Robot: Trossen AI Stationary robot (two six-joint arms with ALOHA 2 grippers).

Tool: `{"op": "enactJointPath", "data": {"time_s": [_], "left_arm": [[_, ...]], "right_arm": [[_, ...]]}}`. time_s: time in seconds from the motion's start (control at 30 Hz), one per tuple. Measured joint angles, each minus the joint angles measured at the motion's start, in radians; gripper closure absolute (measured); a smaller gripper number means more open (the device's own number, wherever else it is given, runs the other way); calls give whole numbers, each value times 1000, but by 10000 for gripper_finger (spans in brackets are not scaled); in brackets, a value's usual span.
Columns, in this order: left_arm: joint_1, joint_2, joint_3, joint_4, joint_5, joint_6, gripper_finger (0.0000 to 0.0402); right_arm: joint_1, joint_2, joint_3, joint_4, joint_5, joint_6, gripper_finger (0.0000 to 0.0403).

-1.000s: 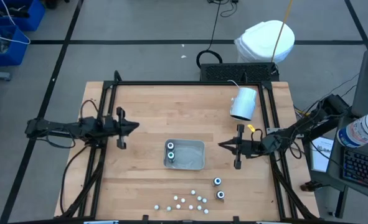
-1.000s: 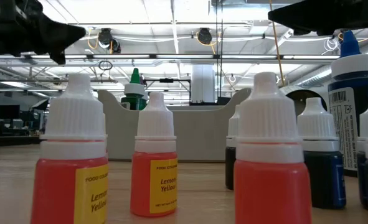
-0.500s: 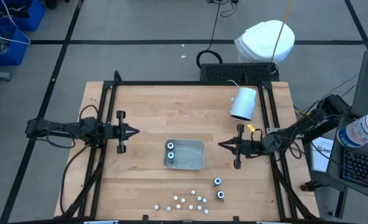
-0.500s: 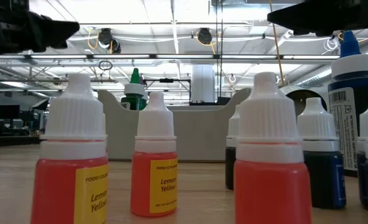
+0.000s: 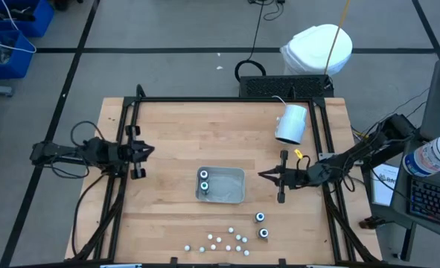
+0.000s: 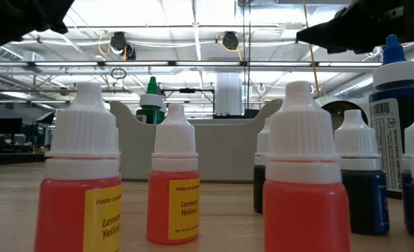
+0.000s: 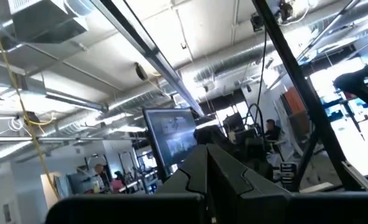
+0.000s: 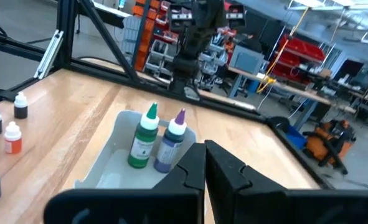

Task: Pick & Place food coloring
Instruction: Put the big blue food coloring bottle into the gray bin

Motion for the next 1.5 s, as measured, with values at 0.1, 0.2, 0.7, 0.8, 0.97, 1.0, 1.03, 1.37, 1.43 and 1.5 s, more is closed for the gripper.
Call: {"op": "enactJointPath", "data": {"time_s": [0.1,0.2,0.7,0.8,0.97,1.0,1.03,1.37,1.43,1.5], "left_arm": [[0,0,0,-57,0,-61,392],[0,0,0,-115,0,-109,392],[0,0,0,-179,-26,-127,392],[0,0,0,-181,-35,-128,392],[0,0,0,-182,-36,-115,392],[0,0,0,-182,-36,-109,392],[0,0,0,-182,-36,-106,392],[0,0,0,-212,-36,-86,392],[0,0,0,-210,-36,-65,392],[0,0,0,-206,-36,-48,392]], "right_arm": [[0,6,0,-18,-1,10,403],[1,7,0,-37,1,39,403],[221,-144,0,-142,218,-53,403],[225,-167,-24,-180,179,-59,403],[224,-212,-108,-59,213,-85,403],[224,-223,-127,-26,214,-86,403],[224,-233,-146,5,212,-88,403],[224,-274,-194,84,212,-107,347],[224,-274,-194,84,216,-94,323],[224,-274,-194,84,216,-92,302]]}}
